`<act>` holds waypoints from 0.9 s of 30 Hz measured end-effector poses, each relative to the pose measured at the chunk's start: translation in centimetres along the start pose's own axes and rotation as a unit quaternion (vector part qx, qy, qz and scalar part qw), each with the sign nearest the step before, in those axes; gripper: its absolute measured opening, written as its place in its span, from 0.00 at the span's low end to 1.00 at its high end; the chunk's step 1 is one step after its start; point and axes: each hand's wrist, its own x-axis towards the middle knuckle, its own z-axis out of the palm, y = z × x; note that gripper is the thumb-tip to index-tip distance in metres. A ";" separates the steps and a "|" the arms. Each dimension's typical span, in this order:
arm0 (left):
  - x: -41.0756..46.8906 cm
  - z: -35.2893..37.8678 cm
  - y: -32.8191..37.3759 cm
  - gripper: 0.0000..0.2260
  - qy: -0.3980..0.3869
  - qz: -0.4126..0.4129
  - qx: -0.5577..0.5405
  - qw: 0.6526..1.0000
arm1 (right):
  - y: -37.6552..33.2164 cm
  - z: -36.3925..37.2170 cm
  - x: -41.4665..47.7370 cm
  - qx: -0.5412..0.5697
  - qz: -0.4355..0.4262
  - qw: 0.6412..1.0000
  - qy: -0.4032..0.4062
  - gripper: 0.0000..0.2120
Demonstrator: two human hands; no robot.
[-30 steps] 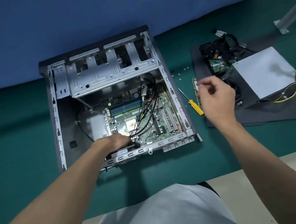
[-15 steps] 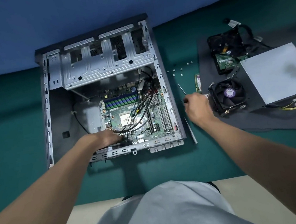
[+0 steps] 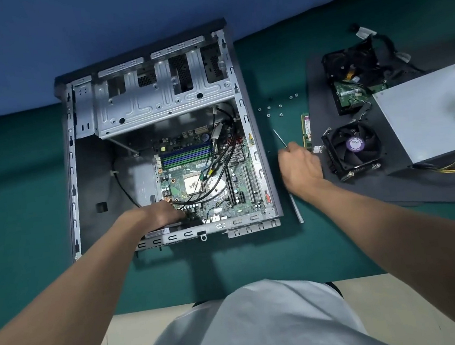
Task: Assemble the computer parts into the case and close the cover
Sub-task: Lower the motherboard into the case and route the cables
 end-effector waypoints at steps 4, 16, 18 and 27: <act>0.0 -0.2 0.1 0.19 -0.012 0.002 -0.002 1.000 | -0.5 -0.7 0.0 0.040 0.021 0.999 0.026 0.12; -0.8 -0.5 0.6 0.29 -0.030 0.009 -0.014 0.999 | -1.5 -7.3 1.0 0.428 0.092 0.895 0.089 0.06; -1.1 -0.8 0.6 0.30 -0.038 0.016 -0.021 0.999 | -1.9 -8.6 0.5 0.476 0.078 0.872 0.081 0.07; -2.4 -1.2 -1.0 0.33 -0.034 0.045 -0.086 0.995 | -8.1 -10.9 -6.1 0.631 -0.001 0.776 0.009 0.05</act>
